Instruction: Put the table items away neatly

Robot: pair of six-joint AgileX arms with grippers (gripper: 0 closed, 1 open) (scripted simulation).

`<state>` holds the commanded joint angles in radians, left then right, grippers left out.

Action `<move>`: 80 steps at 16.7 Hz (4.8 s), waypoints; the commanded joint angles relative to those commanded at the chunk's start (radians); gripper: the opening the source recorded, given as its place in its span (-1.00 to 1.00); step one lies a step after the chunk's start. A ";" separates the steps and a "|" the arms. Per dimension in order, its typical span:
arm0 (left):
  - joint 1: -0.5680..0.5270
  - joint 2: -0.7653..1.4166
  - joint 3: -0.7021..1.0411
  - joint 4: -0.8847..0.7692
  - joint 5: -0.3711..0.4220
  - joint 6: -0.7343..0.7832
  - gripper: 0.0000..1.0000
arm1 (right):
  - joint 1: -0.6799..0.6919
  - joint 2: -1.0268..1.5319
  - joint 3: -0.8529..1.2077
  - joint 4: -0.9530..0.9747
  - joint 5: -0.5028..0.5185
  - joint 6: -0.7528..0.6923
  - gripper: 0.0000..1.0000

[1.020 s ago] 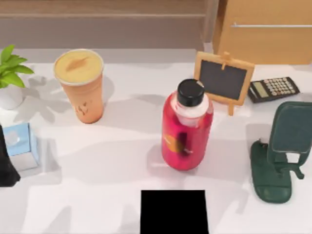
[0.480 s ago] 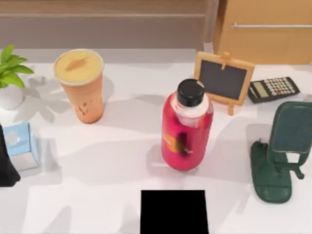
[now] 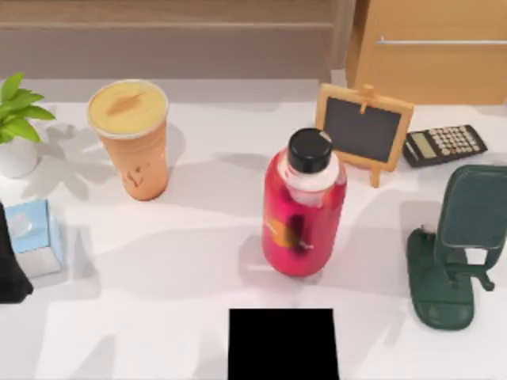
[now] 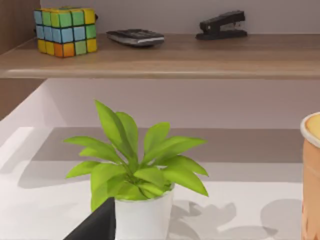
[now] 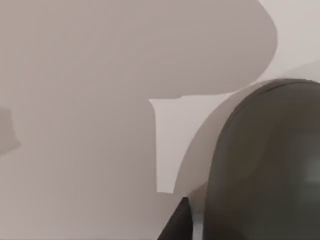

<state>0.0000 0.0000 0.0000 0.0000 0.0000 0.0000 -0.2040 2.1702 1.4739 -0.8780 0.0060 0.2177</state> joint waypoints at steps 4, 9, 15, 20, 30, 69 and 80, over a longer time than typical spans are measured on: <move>0.000 0.000 0.000 0.000 0.000 0.000 1.00 | 0.000 0.000 0.000 0.000 0.000 0.000 -1.00; 0.000 0.000 0.000 0.000 0.000 0.000 1.00 | 0.000 0.000 0.000 0.000 0.000 0.000 -1.00; 0.000 0.000 0.000 0.000 0.000 0.000 1.00 | -0.001 -0.035 0.070 -0.080 -0.001 0.001 -1.00; 0.000 0.000 0.000 0.000 0.000 0.000 1.00 | -0.001 -0.095 0.220 -0.316 -0.002 -0.003 -1.00; 0.000 0.000 0.000 0.000 0.000 0.000 1.00 | 0.011 -0.157 0.235 -0.395 0.002 -0.058 -1.00; 0.000 0.000 0.000 0.000 0.000 0.000 1.00 | 1.194 -0.183 -0.131 -0.059 -0.014 -2.349 -1.00; 0.000 0.000 0.000 0.000 0.000 0.000 1.00 | 1.198 -0.170 -0.146 -0.031 -0.014 -2.351 -0.40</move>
<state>0.0000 0.0000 0.0000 0.0000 0.0000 0.0000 0.9935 2.0006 1.3280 -0.9091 -0.0077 -2.1333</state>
